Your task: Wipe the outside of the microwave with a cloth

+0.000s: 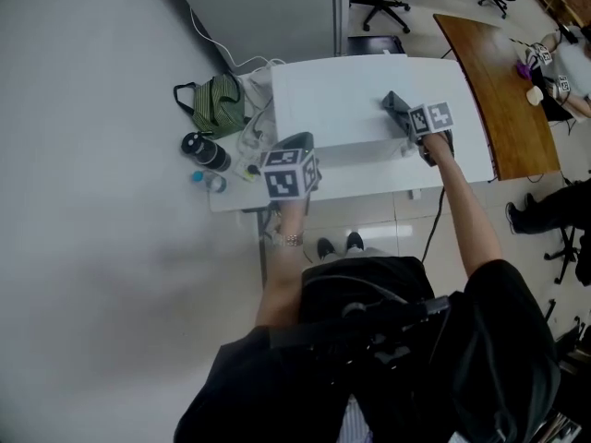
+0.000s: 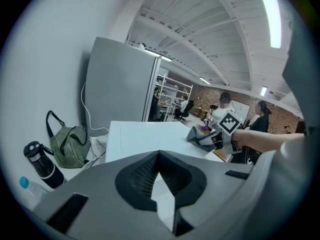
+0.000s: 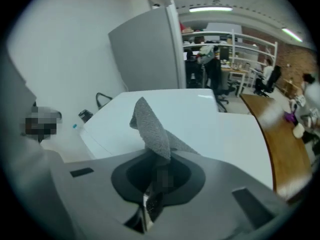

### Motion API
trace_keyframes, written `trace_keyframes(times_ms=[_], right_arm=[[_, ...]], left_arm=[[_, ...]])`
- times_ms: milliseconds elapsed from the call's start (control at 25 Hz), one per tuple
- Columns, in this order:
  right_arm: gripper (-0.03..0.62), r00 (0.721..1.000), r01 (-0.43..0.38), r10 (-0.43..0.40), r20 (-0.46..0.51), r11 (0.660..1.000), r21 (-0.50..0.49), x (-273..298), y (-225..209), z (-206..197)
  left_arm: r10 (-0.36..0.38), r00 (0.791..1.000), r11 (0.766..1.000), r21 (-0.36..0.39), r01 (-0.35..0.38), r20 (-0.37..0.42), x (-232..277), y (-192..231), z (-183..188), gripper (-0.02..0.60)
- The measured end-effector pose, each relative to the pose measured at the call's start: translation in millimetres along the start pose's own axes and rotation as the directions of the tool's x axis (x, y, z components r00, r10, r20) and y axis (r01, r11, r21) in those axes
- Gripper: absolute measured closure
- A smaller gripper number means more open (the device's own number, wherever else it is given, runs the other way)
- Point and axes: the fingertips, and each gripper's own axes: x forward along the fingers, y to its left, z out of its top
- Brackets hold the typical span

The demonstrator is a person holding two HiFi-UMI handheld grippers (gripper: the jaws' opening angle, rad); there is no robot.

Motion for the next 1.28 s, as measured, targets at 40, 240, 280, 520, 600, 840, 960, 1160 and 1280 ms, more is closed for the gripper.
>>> trace_keyframes(times_ms=[40, 240, 280, 520, 600, 840, 960, 1160, 1280], right_arm=[[0.574, 1.000, 0.028, -0.029, 0.010, 0.999, 0.045, -10, -25, -6], [0.574, 0.997, 0.074, -0.077, 0.016, 0.985, 0.156, -38, -53, -22], [0.574, 0.998, 0.037, -0.043, 0.044, 0.989, 0.146, -36, -30, -15], [0.574, 0.924, -0.337, 0.335, 0.182, 0.941, -0.019, 1, 192, 46], [0.574, 0.905, -0.398, 0.406, 0.125, 0.914, -0.081, 20, 251, 48], [0.574, 0.959, -0.281, 0.280, -0.030, 0.942, -0.185, 62, 258, 26], [0.574, 0.982, -0.190, 0.187, -0.035, 0.966, -0.176, 57, 205, 14], [0.574, 0.993, -0.099, 0.101, 0.053, 0.994, -0.034, 13, 90, -13], [0.574, 0.995, -0.014, 0.003, 0.101, 0.995, 0.103, -21, 11, -35]], left_arm=[[-0.009, 1.000, 1.000, 0.004, 0.009, -0.003, 2, -4, 0, 0.588], [-0.016, 1.000, 1.000, 0.017, 0.016, -0.006, 1, -7, -3, 0.588], [-0.010, 1.000, 1.000, 0.017, 0.011, -0.006, 1, -1, -5, 0.588], [0.020, 1.000, 0.999, 0.027, -0.020, -0.024, -3, 0, -10, 0.588], [0.040, 0.999, 0.999, 0.036, -0.039, -0.015, -8, 2, -6, 0.588], [0.081, 0.997, 0.997, 0.017, -0.081, -0.009, -21, 17, -8, 0.588], [0.072, 0.997, 0.997, 0.009, -0.072, -0.012, -17, 18, -11, 0.588], [0.013, 1.000, 1.000, 0.011, -0.013, -0.011, 1, 0, -7, 0.588], [-0.030, 0.999, 0.999, 0.021, 0.030, -0.016, 12, -15, -6, 0.588]])
